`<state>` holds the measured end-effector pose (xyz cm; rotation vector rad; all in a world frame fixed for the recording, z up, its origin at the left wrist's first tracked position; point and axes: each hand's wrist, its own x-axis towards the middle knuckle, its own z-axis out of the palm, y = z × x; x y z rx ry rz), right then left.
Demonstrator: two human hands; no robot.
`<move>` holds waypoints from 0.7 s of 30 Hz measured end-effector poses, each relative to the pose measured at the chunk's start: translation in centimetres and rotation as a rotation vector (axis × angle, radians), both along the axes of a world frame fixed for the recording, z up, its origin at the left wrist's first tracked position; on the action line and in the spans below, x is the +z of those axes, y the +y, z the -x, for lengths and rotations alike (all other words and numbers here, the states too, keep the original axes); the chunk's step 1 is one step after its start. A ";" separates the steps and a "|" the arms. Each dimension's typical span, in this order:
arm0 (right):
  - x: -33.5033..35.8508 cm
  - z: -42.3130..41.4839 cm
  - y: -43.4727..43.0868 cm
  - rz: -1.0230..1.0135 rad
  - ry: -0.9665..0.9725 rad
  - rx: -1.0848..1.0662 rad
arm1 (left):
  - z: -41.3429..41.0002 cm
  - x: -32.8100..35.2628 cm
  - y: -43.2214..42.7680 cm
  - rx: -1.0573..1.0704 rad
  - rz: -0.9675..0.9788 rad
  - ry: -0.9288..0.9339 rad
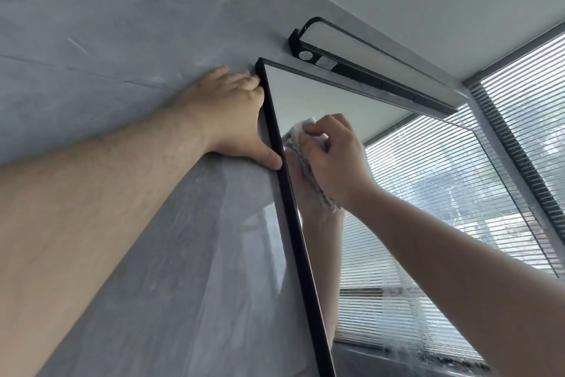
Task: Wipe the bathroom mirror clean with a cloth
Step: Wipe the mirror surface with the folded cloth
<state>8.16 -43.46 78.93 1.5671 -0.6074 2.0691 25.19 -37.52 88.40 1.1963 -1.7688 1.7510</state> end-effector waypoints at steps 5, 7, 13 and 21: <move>-1.9 0.2 -0.2 0.008 -0.014 -0.018 | 0.0 0.0 0.1 -0.002 0.004 -0.005; -5.0 0.0 0.0 0.034 0.022 -0.042 | 0.0 -0.1 0.0 -0.010 0.015 -0.008; -9.0 0.0 -0.2 0.146 0.096 -0.041 | 0.2 0.0 0.1 -0.019 0.015 -0.004; -3.2 6.1 -3.3 -0.090 -0.211 -0.040 | 0.1 0.1 -0.4 -0.025 0.022 -0.001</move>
